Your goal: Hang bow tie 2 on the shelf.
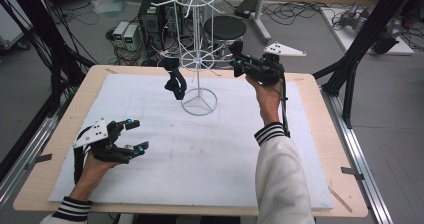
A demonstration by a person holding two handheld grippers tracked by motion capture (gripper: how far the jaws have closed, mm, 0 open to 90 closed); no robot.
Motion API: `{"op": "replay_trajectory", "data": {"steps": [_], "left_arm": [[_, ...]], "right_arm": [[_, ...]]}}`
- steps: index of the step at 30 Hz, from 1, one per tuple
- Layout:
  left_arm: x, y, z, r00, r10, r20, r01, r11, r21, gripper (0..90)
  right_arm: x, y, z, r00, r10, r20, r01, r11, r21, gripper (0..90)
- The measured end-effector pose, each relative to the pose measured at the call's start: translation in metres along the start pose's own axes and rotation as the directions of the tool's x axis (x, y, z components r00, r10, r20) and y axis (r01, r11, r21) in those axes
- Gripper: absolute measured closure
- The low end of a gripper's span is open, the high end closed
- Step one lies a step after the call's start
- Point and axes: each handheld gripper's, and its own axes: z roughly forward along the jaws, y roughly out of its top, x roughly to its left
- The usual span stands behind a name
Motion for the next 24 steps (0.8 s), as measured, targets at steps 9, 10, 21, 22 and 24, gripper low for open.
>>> {"op": "replay_trajectory", "data": {"steps": [9,10,21,22,24], "left_arm": [[-0.001,-0.001,0.001,1.0,-0.001,0.006,0.001,1.0,0.001,16.3],[-0.001,-0.001,0.001,1.0,-0.003,0.006,0.003,1.0,0.0,16.3],[-0.001,-0.001,-0.001,1.0,-0.002,0.001,0.002,1.0,0.0,16.3],[-0.001,-0.001,-0.001,1.0,-0.002,0.002,0.002,1.0,-0.001,16.3],[-0.001,-0.001,-0.001,1.0,-0.005,0.001,0.005,1.0,-0.002,16.3]], "right_arm": [[0.003,-0.002,0.006,0.9998,0.003,-0.018,-0.003,1.0,0.001,76.6],[0.004,-0.002,0.008,0.9997,0.002,-0.026,-0.002,1.0,0.004,76.6],[0.009,-0.005,0.019,0.9974,-0.006,-0.072,0.008,1.0,0.03,76.6],[0.01,-0.006,0.022,0.9964,-0.004,-0.084,0.007,1.0,0.031,76.6],[0.01,-0.007,0.024,0.9957,-0.008,-0.092,0.012,0.999,0.041,76.5]]}}
